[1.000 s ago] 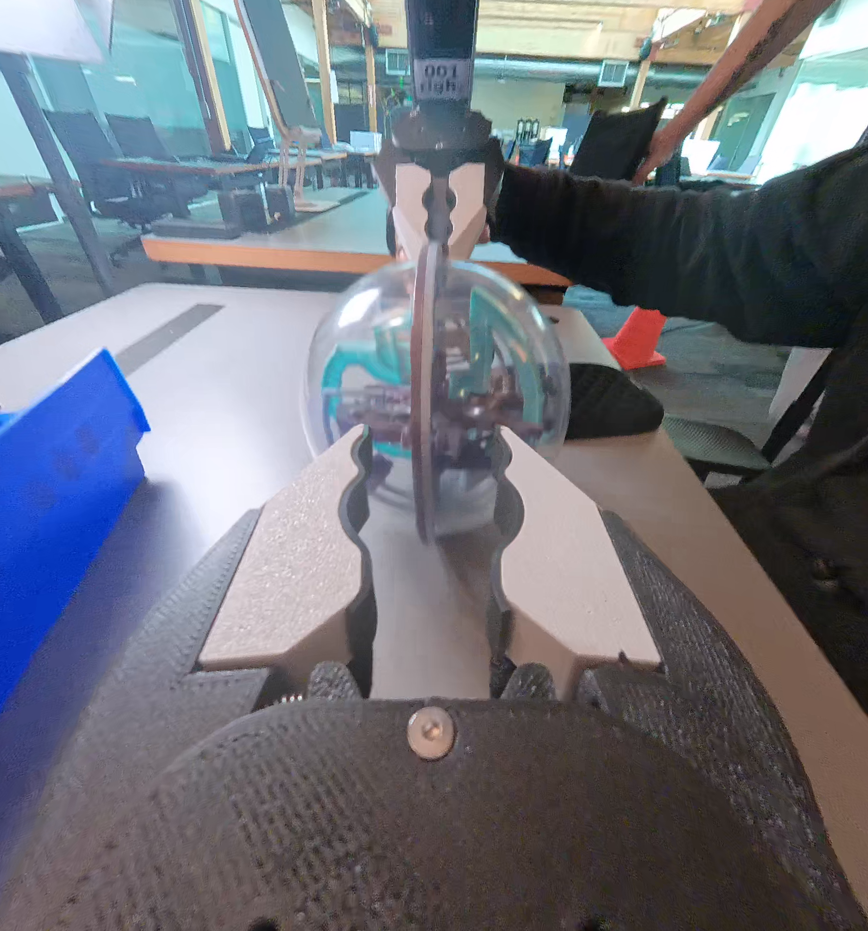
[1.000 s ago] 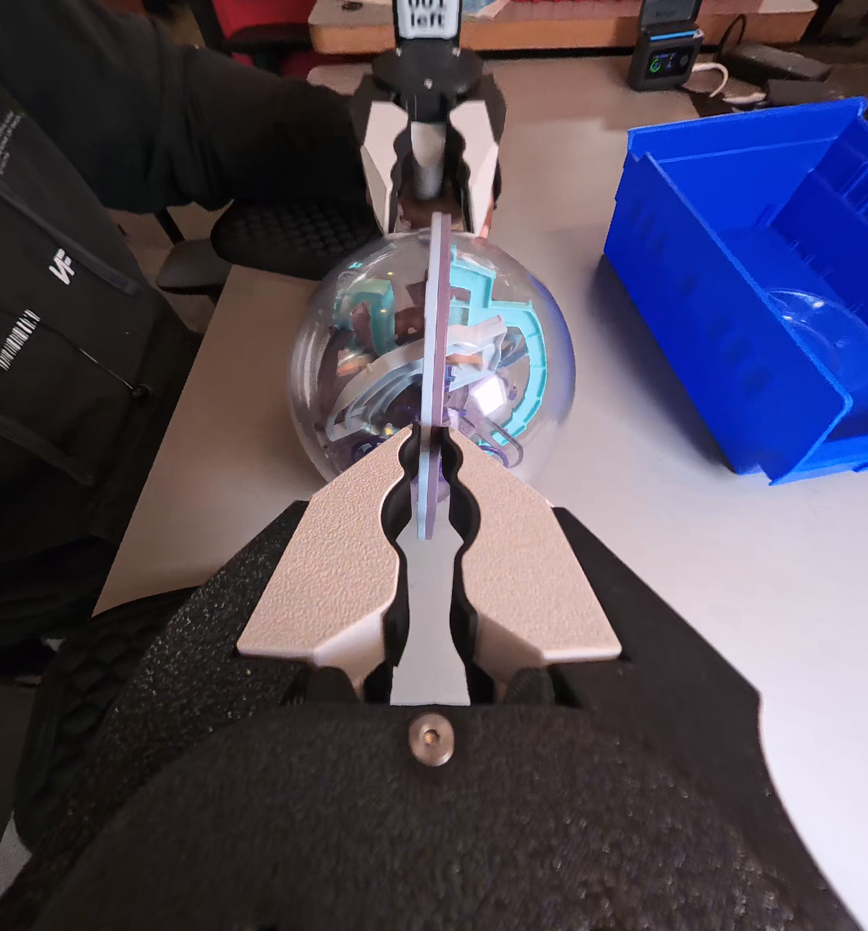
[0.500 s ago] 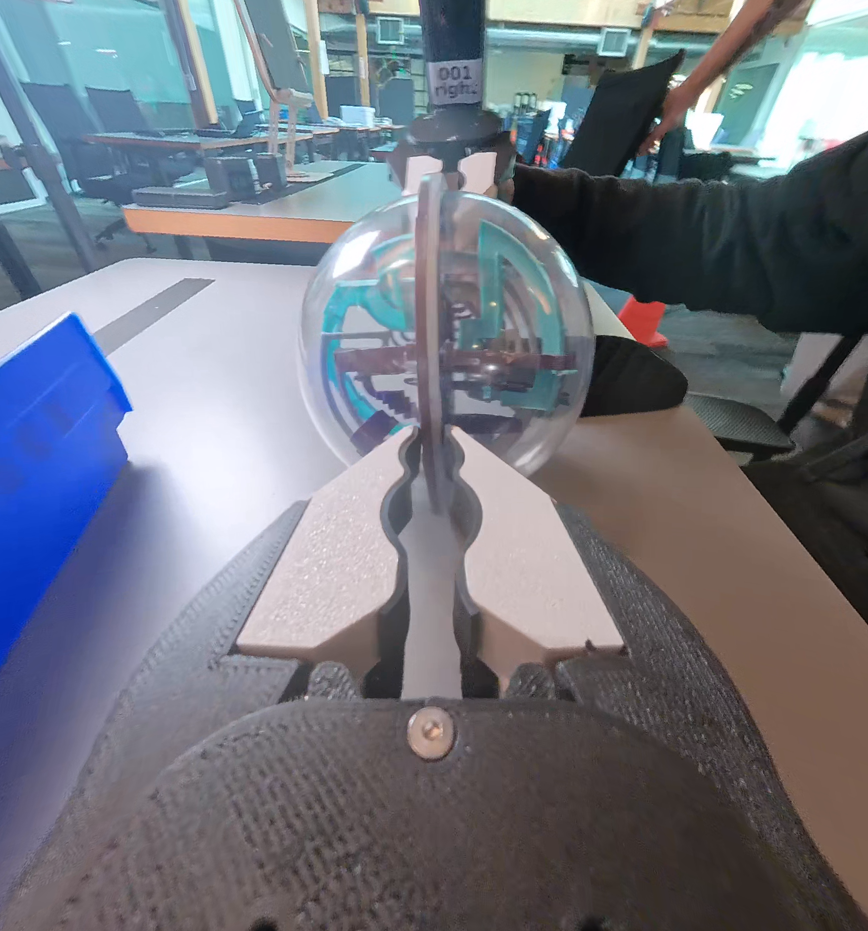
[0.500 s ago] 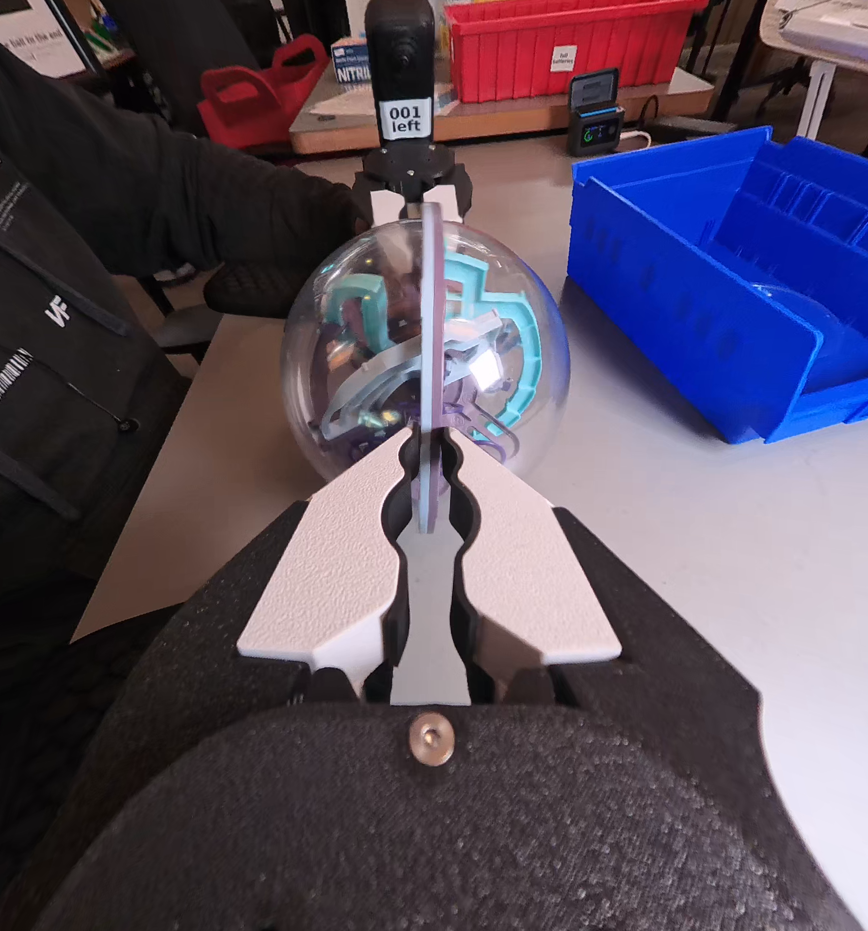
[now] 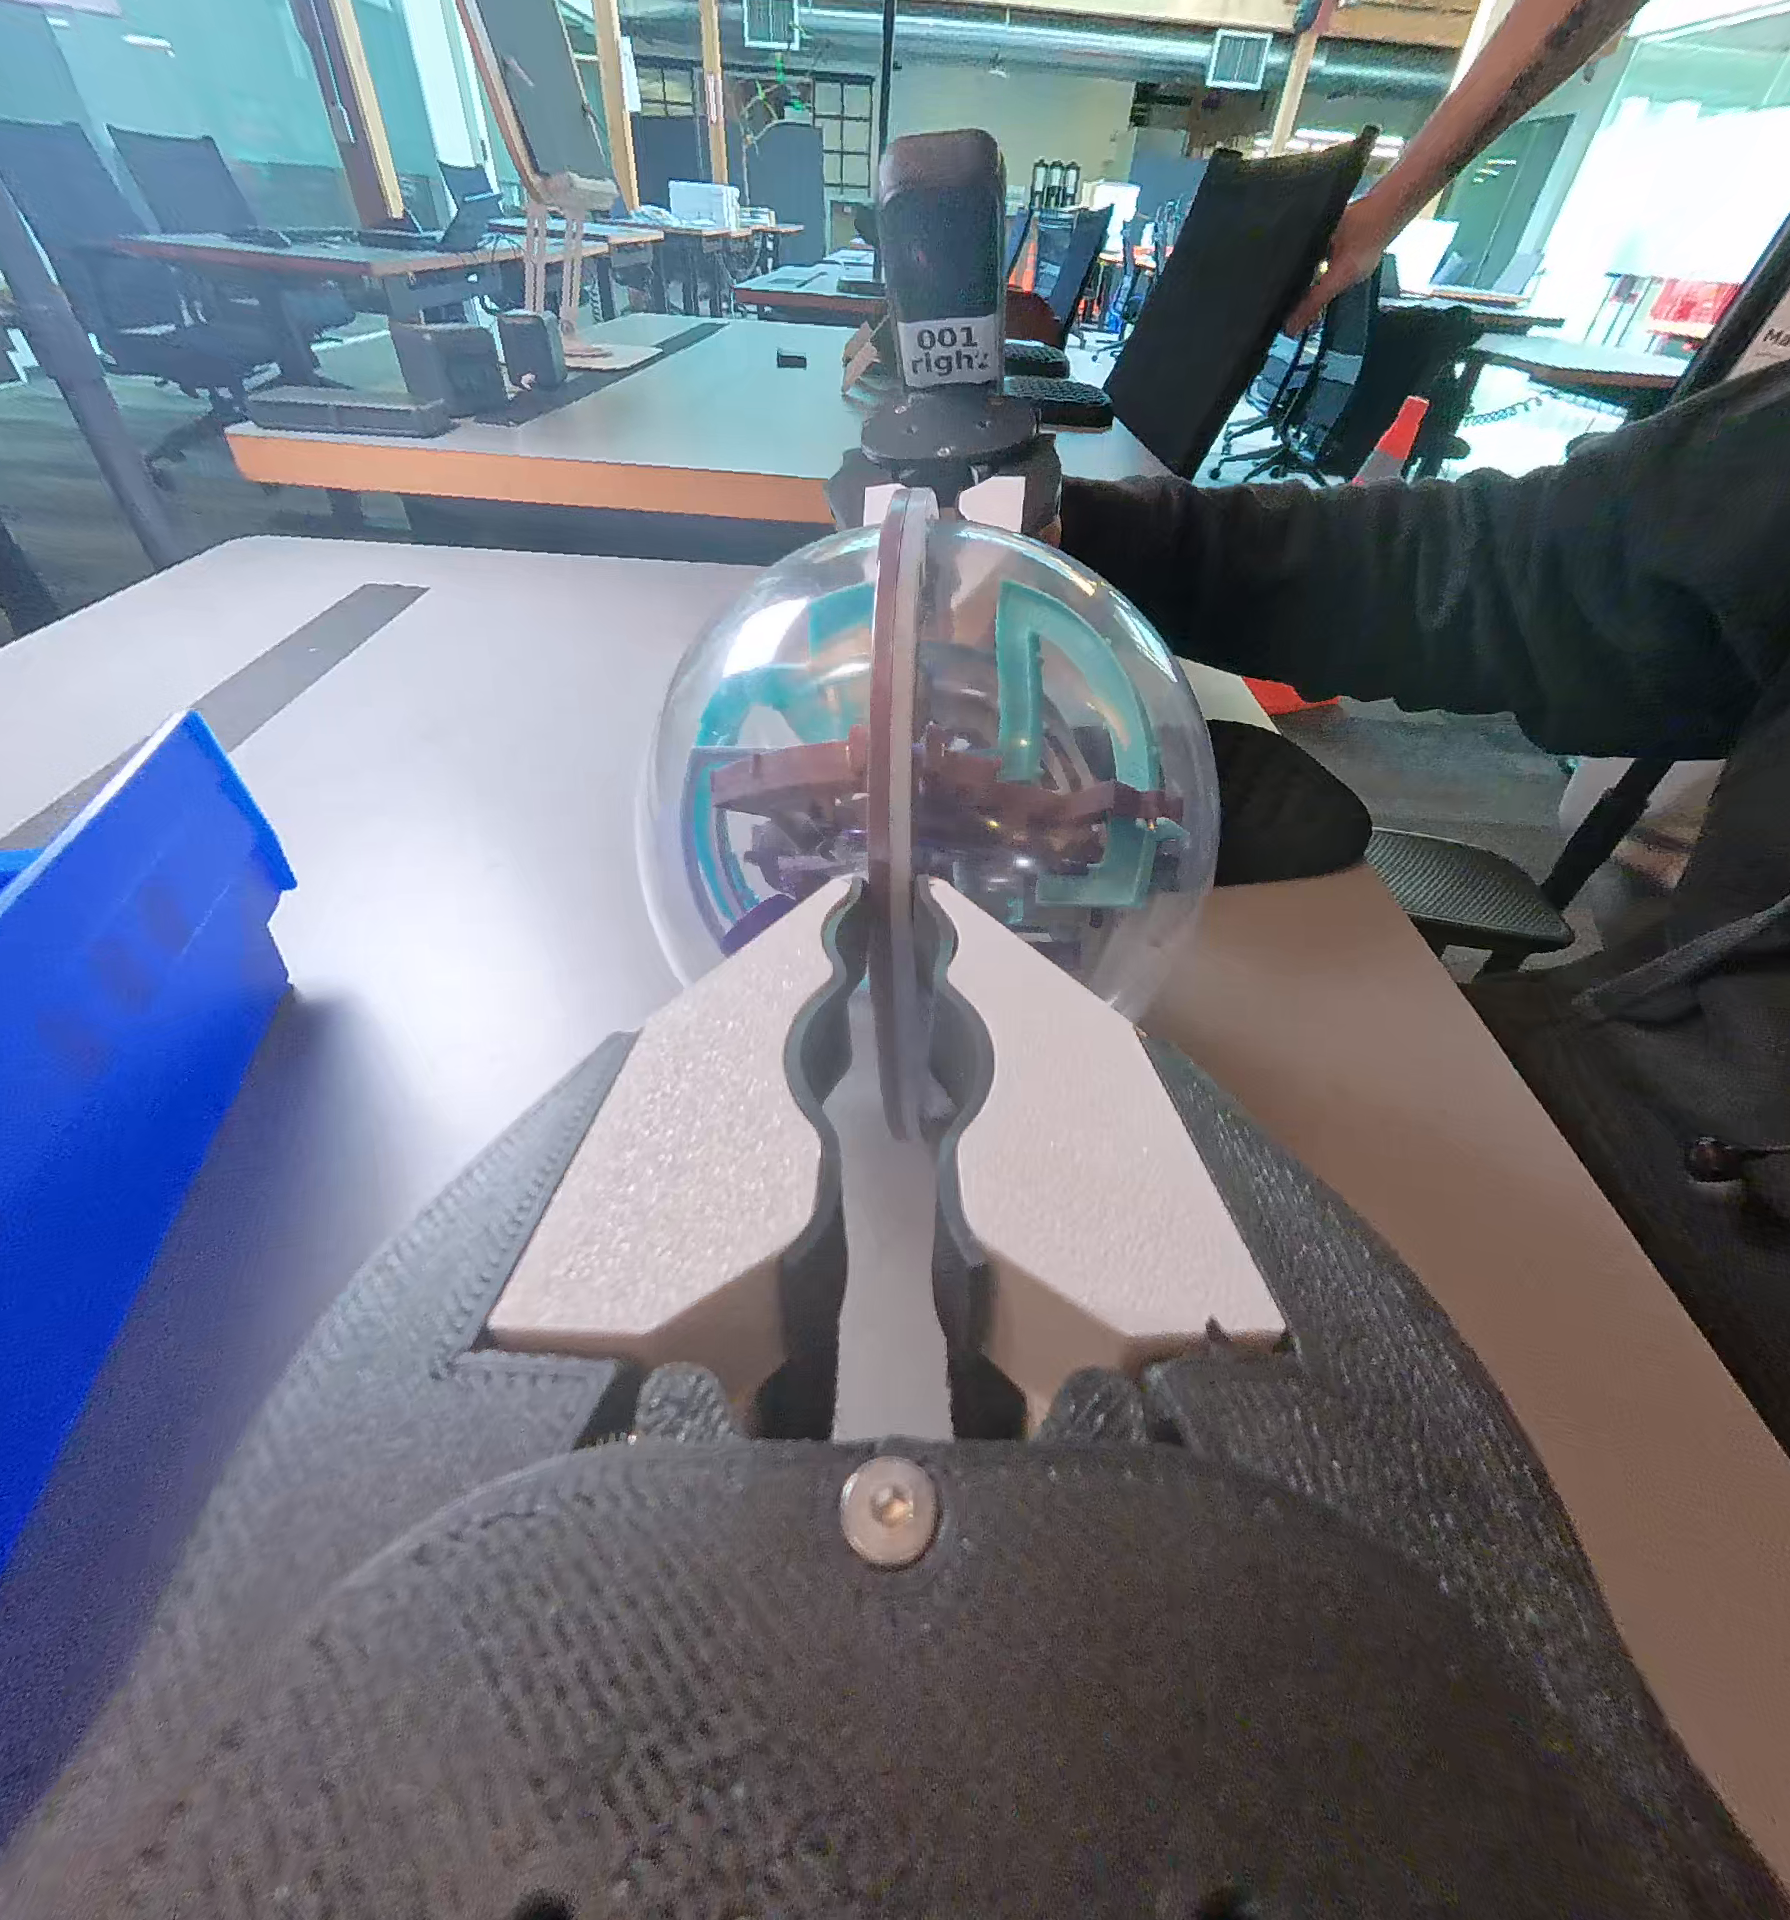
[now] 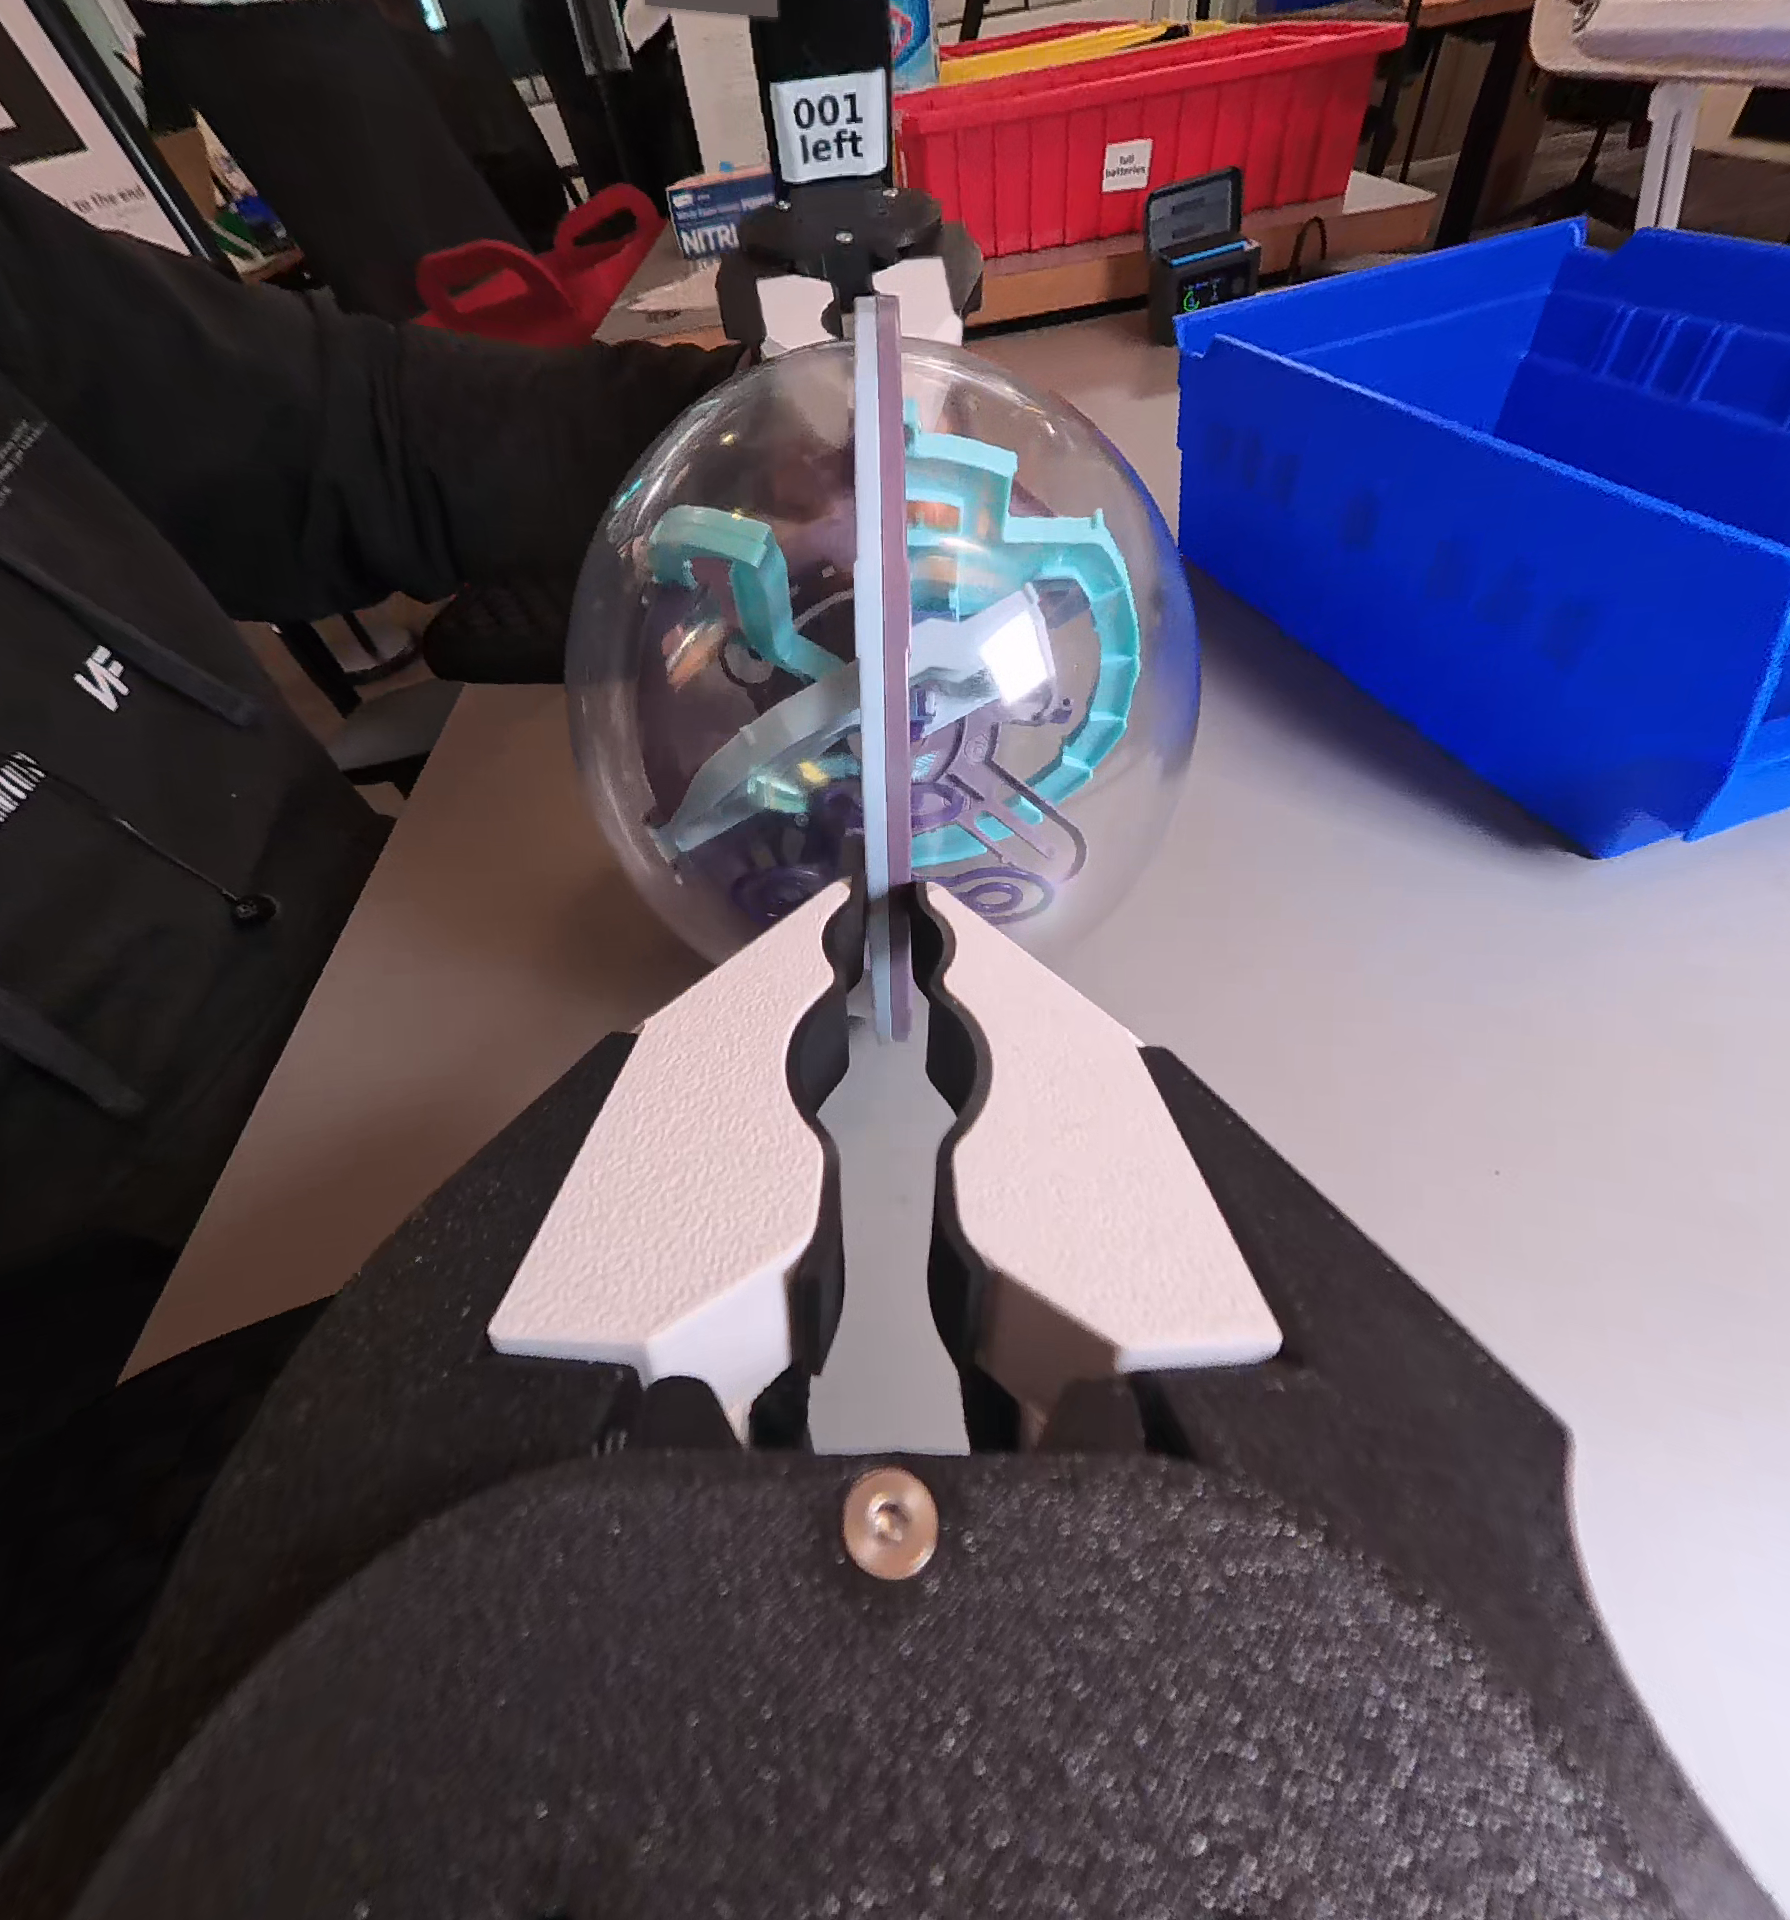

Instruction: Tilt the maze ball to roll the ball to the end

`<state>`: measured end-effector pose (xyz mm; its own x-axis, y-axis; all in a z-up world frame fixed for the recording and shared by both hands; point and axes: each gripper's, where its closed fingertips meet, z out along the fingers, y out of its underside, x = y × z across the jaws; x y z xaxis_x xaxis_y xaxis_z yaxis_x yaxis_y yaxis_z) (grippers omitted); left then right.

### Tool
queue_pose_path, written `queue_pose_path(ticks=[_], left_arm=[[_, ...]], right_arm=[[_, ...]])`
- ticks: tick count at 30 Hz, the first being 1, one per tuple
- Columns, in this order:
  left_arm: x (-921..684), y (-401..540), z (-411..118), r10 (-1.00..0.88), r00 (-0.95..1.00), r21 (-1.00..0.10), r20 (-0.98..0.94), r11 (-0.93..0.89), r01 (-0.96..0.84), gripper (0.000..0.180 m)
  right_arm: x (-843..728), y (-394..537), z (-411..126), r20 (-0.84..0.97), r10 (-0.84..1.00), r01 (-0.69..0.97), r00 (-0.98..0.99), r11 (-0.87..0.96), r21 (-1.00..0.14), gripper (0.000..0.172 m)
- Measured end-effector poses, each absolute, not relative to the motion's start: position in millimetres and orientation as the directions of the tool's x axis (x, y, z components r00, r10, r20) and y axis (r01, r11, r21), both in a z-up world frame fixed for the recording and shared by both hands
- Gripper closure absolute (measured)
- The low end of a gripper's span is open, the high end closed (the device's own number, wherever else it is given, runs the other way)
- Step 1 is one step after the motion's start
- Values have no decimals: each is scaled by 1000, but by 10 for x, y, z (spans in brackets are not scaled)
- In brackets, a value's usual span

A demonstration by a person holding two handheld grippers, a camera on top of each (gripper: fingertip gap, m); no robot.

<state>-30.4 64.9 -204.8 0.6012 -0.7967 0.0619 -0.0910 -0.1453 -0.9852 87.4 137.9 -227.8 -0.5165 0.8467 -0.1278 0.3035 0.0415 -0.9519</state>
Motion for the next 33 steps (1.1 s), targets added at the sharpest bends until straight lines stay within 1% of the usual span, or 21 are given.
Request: queue_pose_path(ticks=[9,16,17,19,21,25,26,27,30,33], left_arm=[[-372,750,-1888,-791,591,-977,161,-212,-18,175],[-350,780,-1837,-806,567,-975,167,-222,-29,175],[-344,784,-1831,-811,562,-975,164,-220,-33,175],[-325,790,-1822,-819,551,-975,157,-218,-45,175],[-300,797,-1812,-827,543,-975,147,-213,-59,175],[-242,823,-1772,-842,522,-977,136,-202,-71,175],[-232,831,-1757,-844,519,-977,135,-199,-70,175],[-221,843,-1745,-845,518,-978,134,-196,-68,175],[-195,862,-1719,-843,523,-980,124,-187,-69,175],[-228,880,-1710,-822,560,-984,103,-167,-64,174]], right_arm=[[806,1209,-2567,-183,829,367,-529,30,-930,166],[756,1129,-2742,-165,832,400,-529,73,-914,164],[759,1124,-2739,-155,831,400,-534,87,-912,162],[780,1125,-2663,-167,817,402,-552,85,-911,150],[770,1196,-2547,-156,822,391,-548,87,-916,145],[736,1249,-2351,-146,809,376,-570,98,-921,150],[730,1251,-2343,-149,804,381,-576,102,-919,155],[725,1250,-2353,-151,799,387,-582,109,-915,164],[714,1205,-2440,-165,787,409,-594,119,-905,165],[696,1178,-2465,-178,786,384,-592,81,-920,165]])
